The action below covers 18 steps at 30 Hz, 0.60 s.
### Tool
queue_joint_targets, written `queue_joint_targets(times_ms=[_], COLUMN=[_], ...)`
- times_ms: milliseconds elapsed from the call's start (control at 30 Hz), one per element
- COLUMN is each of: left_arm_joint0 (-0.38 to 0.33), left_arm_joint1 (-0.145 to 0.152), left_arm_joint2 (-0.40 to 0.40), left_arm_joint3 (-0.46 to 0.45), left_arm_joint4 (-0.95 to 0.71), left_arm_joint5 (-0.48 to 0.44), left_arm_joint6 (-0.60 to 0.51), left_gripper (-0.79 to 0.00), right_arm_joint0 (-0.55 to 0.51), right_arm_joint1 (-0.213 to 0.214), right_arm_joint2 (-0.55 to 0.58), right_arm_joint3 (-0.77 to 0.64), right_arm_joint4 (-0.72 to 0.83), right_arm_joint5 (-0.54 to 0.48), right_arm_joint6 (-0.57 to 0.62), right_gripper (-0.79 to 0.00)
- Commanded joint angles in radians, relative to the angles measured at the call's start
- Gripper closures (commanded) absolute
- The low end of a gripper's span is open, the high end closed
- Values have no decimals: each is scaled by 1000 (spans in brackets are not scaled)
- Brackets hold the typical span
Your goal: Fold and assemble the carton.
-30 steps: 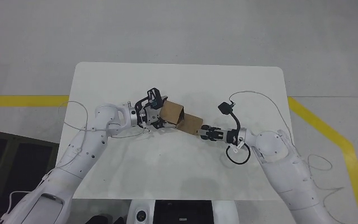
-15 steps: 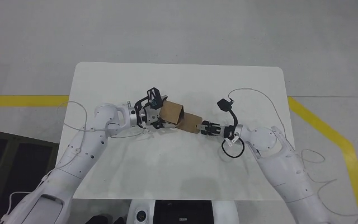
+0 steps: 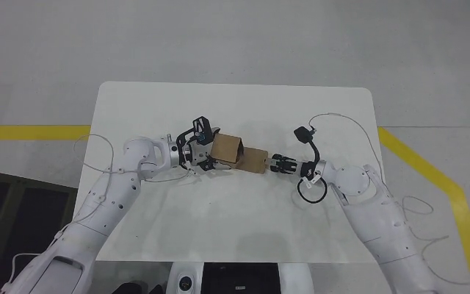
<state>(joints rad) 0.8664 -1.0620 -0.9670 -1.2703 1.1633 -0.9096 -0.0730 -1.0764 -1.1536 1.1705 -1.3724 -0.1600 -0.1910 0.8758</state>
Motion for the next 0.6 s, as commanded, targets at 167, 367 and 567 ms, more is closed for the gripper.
queue_joint_targets(times_ms=[167,367,567], left_arm_joint0=[3,5,9], left_arm_joint1=[0,0,1], left_arm_joint2=[-5,-10,-17], left_arm_joint3=[-1,-4,-3], left_arm_joint4=[1,3,3], left_arm_joint5=[-5,-11,-14], left_arm_joint6=[-3,-6,-7], left_gripper=[-785,-785,-785], right_arm_joint0=[41,95,118], right_arm_joint1=[-19,-41,-46], right_arm_joint2=[-66,-126,-128], right_arm_joint3=[56,113,95], right_arm_joint4=[43,95,114], right_arm_joint5=[-8,-34,-44], right_arm_joint6=[-18,-36,-41], right_gripper=[-277,-292,-299])
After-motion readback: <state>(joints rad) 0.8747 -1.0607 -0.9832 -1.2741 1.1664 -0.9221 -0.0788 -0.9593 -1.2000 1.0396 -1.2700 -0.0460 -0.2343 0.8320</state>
